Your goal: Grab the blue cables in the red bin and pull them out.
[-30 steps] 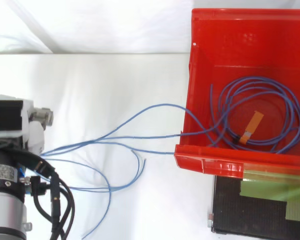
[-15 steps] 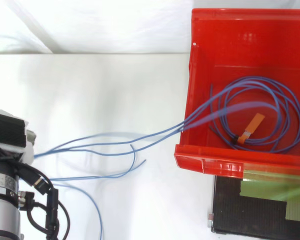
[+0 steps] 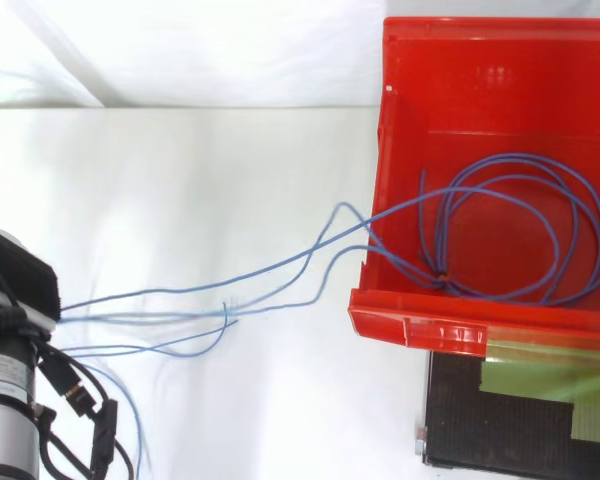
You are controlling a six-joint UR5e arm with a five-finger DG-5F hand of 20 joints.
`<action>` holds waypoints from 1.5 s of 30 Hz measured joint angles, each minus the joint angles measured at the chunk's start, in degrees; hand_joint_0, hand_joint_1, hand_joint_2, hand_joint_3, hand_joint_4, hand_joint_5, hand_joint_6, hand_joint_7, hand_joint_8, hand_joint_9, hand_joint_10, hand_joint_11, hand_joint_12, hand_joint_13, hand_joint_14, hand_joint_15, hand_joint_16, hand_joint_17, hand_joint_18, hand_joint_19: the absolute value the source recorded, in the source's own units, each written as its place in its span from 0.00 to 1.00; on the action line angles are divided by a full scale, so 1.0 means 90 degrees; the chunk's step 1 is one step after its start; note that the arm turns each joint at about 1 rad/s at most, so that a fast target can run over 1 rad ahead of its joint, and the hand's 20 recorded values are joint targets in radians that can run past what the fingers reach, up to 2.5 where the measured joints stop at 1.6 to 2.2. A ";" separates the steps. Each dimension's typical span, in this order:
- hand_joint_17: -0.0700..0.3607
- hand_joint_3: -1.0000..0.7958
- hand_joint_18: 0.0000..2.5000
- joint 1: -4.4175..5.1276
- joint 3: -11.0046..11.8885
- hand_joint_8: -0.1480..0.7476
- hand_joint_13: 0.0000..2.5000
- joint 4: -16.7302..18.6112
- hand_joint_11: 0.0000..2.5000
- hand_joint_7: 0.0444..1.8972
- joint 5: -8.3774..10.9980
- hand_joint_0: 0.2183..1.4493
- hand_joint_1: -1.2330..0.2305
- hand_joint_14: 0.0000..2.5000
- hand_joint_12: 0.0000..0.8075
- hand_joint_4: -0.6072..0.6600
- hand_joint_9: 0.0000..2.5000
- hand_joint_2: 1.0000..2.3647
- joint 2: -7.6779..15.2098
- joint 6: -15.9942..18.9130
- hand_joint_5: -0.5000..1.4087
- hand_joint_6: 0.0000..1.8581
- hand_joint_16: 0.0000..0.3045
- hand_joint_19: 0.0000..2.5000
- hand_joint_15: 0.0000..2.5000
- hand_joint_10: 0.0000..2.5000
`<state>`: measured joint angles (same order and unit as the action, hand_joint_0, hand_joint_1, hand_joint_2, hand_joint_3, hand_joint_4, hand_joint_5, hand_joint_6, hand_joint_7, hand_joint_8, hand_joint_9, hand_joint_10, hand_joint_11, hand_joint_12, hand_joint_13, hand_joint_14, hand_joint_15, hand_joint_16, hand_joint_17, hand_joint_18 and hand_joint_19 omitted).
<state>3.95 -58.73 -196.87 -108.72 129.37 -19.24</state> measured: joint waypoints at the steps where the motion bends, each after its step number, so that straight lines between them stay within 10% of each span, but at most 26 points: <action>1: 0.37 0.00 0.22 0.0000 -0.0018 0.53 0.39 0.0000 0.25 0.34 -0.0009 0.58 0.28 0.01 0.47 0.60 0.36 0.00 0.0000 0.0175 0.78 0.16 0.13 0.27 0.35 0.01; 21: 0.38 0.00 0.24 0.0041 -0.0052 0.52 0.42 0.0000 0.27 0.34 -0.0093 0.58 0.28 0.01 0.46 0.61 0.37 0.00 0.0000 0.0600 0.78 0.18 0.14 0.29 0.37 0.01; 45: 0.37 0.00 0.29 0.0058 -0.0054 0.44 0.43 0.0002 0.55 0.33 -0.0089 0.58 0.27 0.01 0.36 0.59 0.48 0.00 0.0000 0.0590 0.75 0.24 0.13 0.32 0.48 0.01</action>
<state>4.47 -59.21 -196.86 -109.52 129.37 -13.93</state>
